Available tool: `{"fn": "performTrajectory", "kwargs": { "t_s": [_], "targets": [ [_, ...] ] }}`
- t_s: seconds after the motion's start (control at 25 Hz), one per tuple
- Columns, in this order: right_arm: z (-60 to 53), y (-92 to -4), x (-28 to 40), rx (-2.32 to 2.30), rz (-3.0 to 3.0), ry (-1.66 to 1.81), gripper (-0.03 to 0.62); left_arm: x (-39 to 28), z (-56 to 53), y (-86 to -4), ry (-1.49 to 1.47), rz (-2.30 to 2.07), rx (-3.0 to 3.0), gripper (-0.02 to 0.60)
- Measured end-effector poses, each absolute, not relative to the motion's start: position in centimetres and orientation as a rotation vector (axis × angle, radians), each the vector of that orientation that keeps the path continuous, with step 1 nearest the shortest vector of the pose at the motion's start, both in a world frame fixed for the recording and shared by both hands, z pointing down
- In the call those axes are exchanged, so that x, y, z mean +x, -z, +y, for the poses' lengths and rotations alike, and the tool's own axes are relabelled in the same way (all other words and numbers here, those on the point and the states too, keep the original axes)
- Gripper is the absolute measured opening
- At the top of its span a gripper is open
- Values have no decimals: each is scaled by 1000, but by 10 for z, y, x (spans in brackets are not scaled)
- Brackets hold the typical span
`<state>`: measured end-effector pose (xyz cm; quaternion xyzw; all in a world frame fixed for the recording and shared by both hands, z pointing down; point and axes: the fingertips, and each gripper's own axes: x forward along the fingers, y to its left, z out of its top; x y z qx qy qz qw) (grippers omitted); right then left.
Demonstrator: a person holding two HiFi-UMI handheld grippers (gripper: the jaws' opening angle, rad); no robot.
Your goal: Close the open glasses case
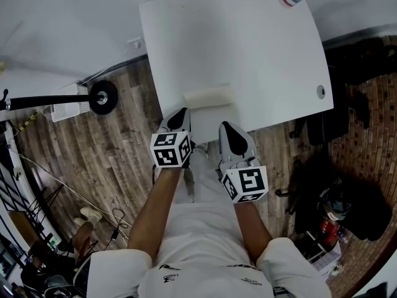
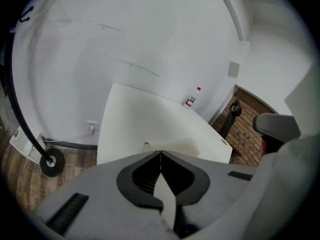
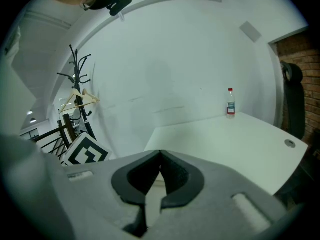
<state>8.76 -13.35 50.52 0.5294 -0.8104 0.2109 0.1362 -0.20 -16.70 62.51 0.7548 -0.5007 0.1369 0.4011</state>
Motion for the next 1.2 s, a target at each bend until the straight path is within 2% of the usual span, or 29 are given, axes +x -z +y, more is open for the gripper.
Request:
{"fn": "performTrajectory", "kwargs": {
  "t_s": [0.84, 1.2],
  "targets": [
    [-133, -399, 84, 1600, -2441, -484, -5, -12, -162, -454, -204, -1340, 2150, -3],
    [-122, -357, 103, 1653, -2461, -469, -5, 3, -147, -384, -137, -1358, 2282, -3]
  ]
}}
